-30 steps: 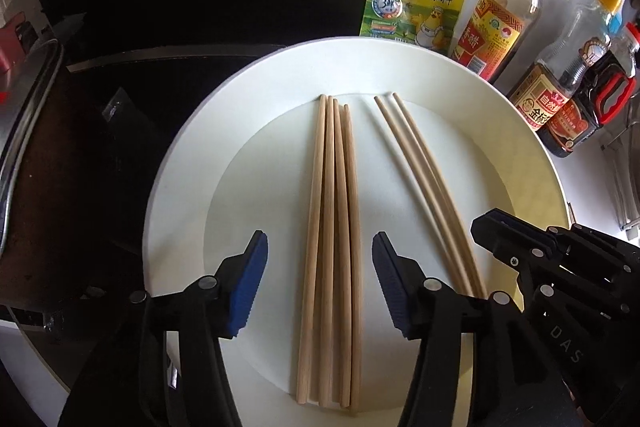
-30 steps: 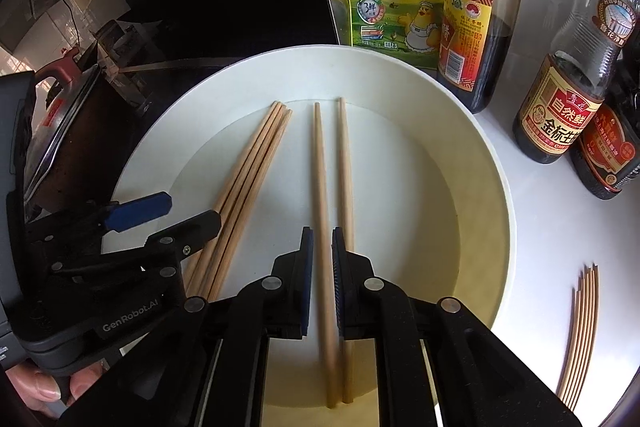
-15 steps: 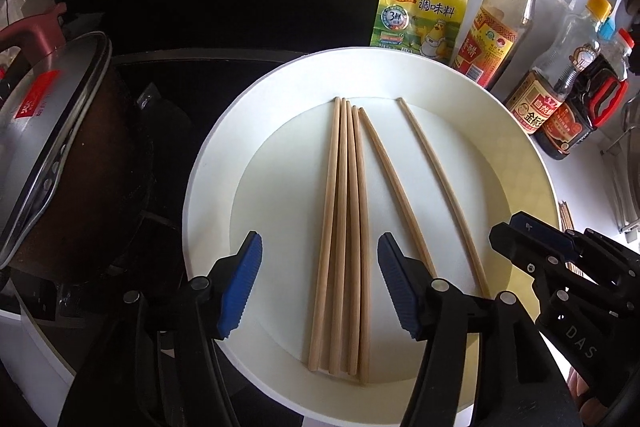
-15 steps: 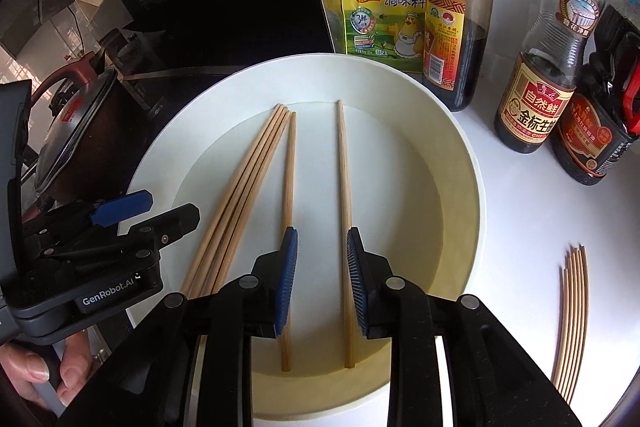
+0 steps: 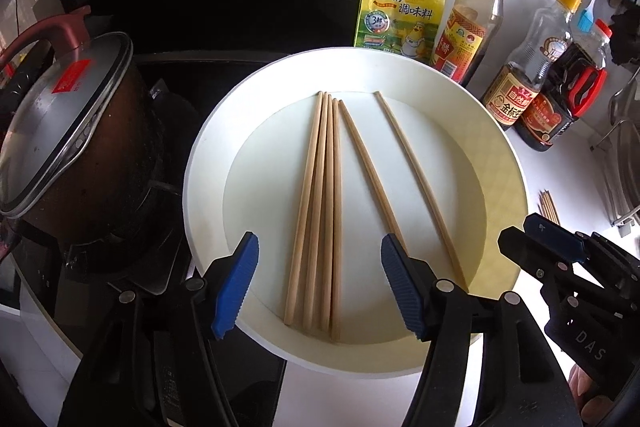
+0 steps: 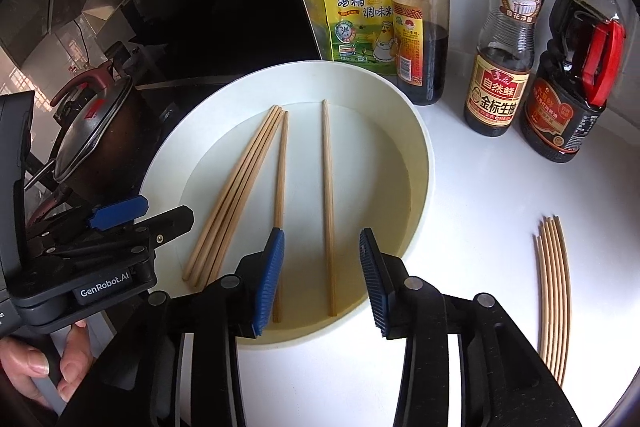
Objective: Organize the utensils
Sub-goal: 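Move both open tools back over the chopstick pile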
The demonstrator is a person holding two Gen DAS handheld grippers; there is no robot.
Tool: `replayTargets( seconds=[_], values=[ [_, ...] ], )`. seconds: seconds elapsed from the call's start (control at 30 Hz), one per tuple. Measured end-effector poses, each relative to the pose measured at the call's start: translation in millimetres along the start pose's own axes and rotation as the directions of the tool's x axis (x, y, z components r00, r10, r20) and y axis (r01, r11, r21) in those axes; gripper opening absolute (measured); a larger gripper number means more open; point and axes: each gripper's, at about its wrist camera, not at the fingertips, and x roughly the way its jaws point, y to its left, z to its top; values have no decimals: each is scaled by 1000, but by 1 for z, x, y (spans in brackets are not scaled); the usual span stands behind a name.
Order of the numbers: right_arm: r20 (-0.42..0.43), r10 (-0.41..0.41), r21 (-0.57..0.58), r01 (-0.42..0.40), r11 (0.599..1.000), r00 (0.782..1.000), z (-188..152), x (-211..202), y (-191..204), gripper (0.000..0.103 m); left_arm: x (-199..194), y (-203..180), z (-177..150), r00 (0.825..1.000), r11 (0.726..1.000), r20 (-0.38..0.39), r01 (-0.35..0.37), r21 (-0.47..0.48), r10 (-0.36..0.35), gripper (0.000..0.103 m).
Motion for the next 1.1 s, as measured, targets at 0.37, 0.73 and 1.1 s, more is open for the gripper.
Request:
replayTargets(
  seconds=[0.37, 0.73, 1.1],
  values=[
    [-2, -28, 29, 28, 999, 1000, -40, -36, -39, 44, -21, -38, -22, 1000, 1000, 16, 9, 18, -9, 71],
    [-9, -121, 120, 122, 985, 993, -97, -79, -113, 48, -25, -99, -49, 999, 996, -11, 50, 79, -49, 76],
    [-23, -238, 194, 238, 952, 971, -135, -103, -187, 51, -19, -171, -73, 992, 980, -43, 120, 157, -115, 82]
  ],
)
